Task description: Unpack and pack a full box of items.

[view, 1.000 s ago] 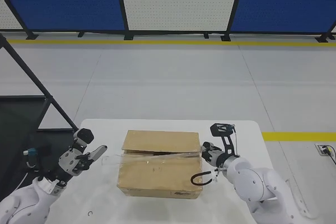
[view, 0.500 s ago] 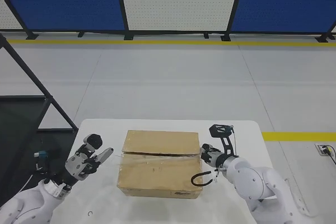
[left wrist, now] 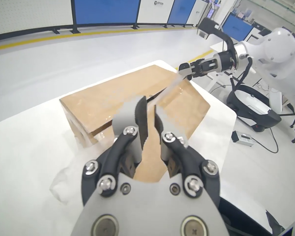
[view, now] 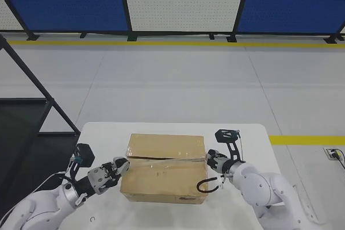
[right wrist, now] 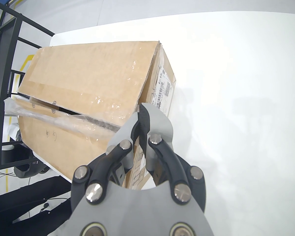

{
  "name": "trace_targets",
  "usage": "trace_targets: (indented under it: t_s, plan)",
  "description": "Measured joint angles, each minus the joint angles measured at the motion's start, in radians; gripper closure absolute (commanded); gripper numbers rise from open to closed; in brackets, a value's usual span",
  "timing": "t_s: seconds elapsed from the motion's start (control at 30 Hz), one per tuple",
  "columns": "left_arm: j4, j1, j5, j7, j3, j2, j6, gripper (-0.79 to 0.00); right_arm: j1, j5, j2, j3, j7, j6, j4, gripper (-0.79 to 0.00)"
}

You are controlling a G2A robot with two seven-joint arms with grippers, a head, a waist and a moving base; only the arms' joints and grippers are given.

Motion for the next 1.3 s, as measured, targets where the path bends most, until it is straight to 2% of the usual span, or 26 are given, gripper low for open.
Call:
trace_targets:
  t_s: [0.23, 0.33, 0.47, 0.67, 0.77, 0.97, 1.3]
  plan:
    - [-0.001, 0.040, -0.066, -0.132, -0.038, 0.012, -0.075, 0.000, 0.002, 0.001, -0.003, 0.002, -0.002, -0.005, 0.007, 0.000]
    - [0.002, 0.055, -0.076, -0.171, -0.056, 0.015, -0.034, 0.000, 0.001, 0.001, -0.004, 0.004, -0.002, -0.007, 0.009, 0.000]
    - [-0.014, 0.089, -0.065, -0.164, -0.075, 0.015, 0.036, 0.000, -0.001, 0.003, -0.006, 0.006, -0.004, -0.009, 0.010, 0.000]
    - [-0.029, 0.168, -0.021, -0.178, -0.117, 0.018, 0.072, 0.000, -0.004, 0.005, -0.008, 0.010, -0.008, -0.014, 0.014, 0.000]
    - [-0.033, 0.179, 0.012, -0.177, -0.123, 0.018, 0.100, 0.000, -0.004, 0.006, -0.009, 0.011, -0.007, -0.018, 0.015, 0.000]
    - [-0.023, 0.143, 0.050, -0.143, -0.083, 0.009, 0.172, 0.000, -0.002, 0.005, -0.011, 0.011, -0.007, -0.029, 0.021, 0.000]
    - [0.071, 0.000, 0.084, -0.124, 0.011, -0.010, 0.248, 0.000, 0.009, 0.003, -0.016, 0.003, -0.003, -0.038, 0.030, 0.000]
